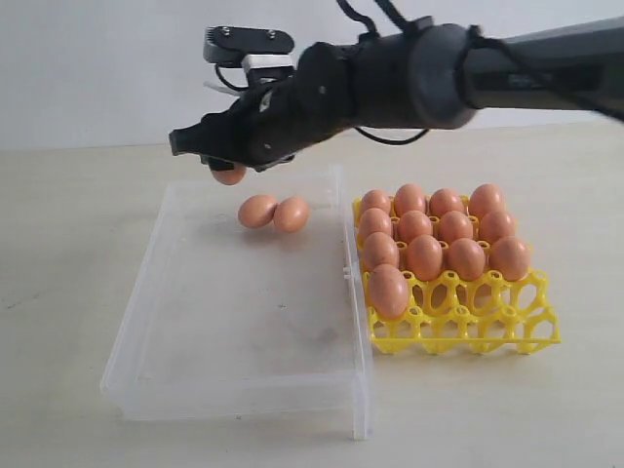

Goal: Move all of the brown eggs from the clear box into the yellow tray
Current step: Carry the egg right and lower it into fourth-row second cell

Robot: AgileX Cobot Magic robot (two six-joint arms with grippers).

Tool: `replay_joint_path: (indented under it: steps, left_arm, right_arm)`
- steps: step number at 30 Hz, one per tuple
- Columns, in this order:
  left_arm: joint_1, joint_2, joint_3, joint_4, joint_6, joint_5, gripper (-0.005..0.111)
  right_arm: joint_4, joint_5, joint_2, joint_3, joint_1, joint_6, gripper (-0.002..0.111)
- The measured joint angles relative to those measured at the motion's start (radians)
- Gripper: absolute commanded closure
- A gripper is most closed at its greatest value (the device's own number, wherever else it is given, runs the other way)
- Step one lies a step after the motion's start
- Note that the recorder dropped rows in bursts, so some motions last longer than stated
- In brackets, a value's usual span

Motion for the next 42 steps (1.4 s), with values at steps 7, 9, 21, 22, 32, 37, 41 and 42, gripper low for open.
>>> replay_joint_path:
  steps: [7,9,21,22,32,37,41,42]
  left_arm:
    - [0.000,0.000,0.000,0.000,0.000,0.000,0.107]
    - [0.000,0.000,0.000,0.000,0.000,0.000,0.107]
    - [0.000,0.000,0.000,0.000,0.000,0.000,0.107]
    - [0.000,0.000,0.000,0.000,0.000,0.000,0.107]
    - [0.000,0.000,0.000,0.000,0.000,0.000,0.107]
    - [0.000,0.000,0.000,0.000,0.000,0.000,0.107]
    - [0.000,0.000,0.000,0.000,0.000,0.000,0.107]
    - [0.000,0.000,0.000,0.000,0.000,0.000,0.107]
  right_arm:
    - [-0.001,-0.344,-0.320,0.521,0.000,-0.032,0.108]
    - [0.001,-0.425,-0.393,0.653,-0.004,-0.035,0.108]
    - [0.037,-0.402,-0.499,0.929,-0.199,-0.059,0.108]
    - [0.037,-0.392,-0.499,0.929,-0.201,-0.059,0.108]
    - [0.037,-0.419,-0.464,0.953,-0.201,-0.075,0.108]
    - [0.026,-0.454,-0.438,0.957,-0.201,-0.081,0.108]
    - [0.024,-0.474,-0.427,0.957,-0.201,-0.081,0.108]
    - [0.024,-0.474,-0.423,0.957,-0.201,-0.081,0.108]
